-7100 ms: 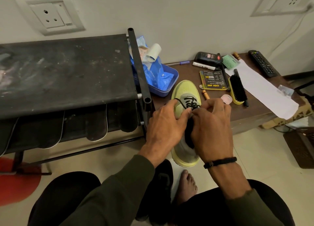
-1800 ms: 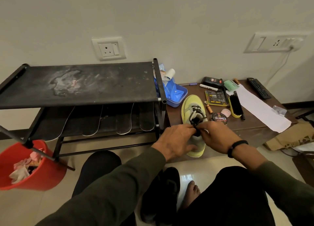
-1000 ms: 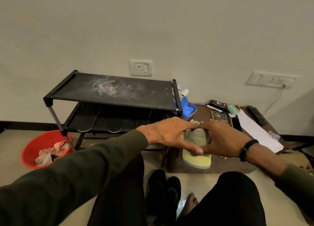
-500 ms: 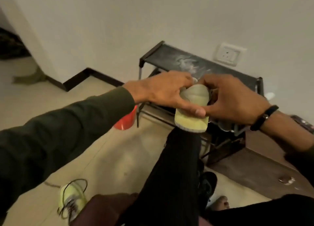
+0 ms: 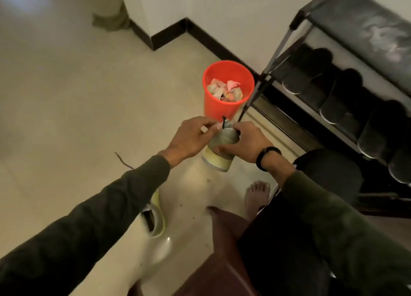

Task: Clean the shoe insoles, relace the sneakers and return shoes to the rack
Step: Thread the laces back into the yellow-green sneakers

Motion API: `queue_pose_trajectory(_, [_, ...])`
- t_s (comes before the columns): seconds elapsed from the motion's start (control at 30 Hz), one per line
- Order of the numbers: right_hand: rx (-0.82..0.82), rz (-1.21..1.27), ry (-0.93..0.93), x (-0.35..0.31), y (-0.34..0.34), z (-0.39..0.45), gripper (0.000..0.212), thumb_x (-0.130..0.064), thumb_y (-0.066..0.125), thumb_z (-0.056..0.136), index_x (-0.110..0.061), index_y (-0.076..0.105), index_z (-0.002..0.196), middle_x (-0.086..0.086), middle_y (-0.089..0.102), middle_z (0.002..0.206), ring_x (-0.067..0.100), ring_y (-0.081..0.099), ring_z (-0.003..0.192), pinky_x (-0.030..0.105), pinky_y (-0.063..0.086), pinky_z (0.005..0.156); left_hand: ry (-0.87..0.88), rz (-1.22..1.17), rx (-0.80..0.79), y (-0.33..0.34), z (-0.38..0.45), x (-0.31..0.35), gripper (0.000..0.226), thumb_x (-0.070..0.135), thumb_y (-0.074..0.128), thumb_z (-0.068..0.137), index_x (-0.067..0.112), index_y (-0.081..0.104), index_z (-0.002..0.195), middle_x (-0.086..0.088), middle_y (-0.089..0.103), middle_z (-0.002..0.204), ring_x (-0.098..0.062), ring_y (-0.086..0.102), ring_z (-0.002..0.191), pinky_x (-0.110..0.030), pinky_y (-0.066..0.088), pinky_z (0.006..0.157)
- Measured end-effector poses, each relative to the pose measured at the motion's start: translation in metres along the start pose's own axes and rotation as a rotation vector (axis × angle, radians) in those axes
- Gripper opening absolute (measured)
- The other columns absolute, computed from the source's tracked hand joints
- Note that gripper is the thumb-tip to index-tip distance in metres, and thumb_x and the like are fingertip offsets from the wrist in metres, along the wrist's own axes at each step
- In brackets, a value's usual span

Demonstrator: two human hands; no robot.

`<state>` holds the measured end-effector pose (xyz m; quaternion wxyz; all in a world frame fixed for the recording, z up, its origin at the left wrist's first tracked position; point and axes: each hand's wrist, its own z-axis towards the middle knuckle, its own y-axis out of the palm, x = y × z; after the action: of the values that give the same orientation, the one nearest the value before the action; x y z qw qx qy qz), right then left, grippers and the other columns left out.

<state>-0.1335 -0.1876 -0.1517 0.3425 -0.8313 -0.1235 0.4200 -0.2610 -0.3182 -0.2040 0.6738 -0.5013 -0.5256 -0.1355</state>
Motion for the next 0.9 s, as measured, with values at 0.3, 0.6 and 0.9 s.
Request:
queue_pose_trajectory(0.3, [-0.274, -0.285, 0.206, 0.048, 0.11, 0.07, 0.049, -0.03, 0.07, 0.084, -0.015, 0.053, 0.128, 0.013, 0.061, 0.125, 0.032, 0.059, 0.107, 0.04, 0.051, 0.092, -0.963, 0.314, -0.107, 0.088, -0.085, -0.137, 0.059, 0.056, 0.041, 0.102, 0.008, 0.063, 0.127, -0.018, 0.045, 0.148, -0.032, 0.047, 0.132, -0.039, 0.038, 0.109])
queue_pose_trajectory(0.6, [-0.683, -0.373, 0.243, 0.079, 0.175, 0.07, 0.055, -0.032, 0.066, 0.089, -0.031, 0.041, 0.139, 0.014, 0.038, 0.144, 0.036, 0.05, 0.117, 0.045, 0.045, 0.104, -1.348, 0.146, -0.411, 0.118, -0.2, -0.205, 0.054, 0.046, 0.072, 0.09, 0.003, 0.062, 0.121, -0.004, 0.074, 0.088, -0.012, 0.07, 0.065, -0.026, 0.06, 0.067])
queue_pose_trajectory(0.9, [-0.623, -0.334, 0.419, 0.065, 0.159, 0.064, 0.066, -0.05, 0.051, 0.097, -0.01, 0.041, 0.149, 0.015, 0.044, 0.152, 0.037, 0.047, 0.133, 0.045, 0.042, 0.109, -0.712, 0.794, -0.473, 0.063, -0.087, -0.073, 0.027, 0.019, 0.054, 0.097, 0.014, 0.059, 0.123, -0.011, 0.067, 0.115, -0.03, 0.064, 0.109, -0.037, 0.053, 0.091])
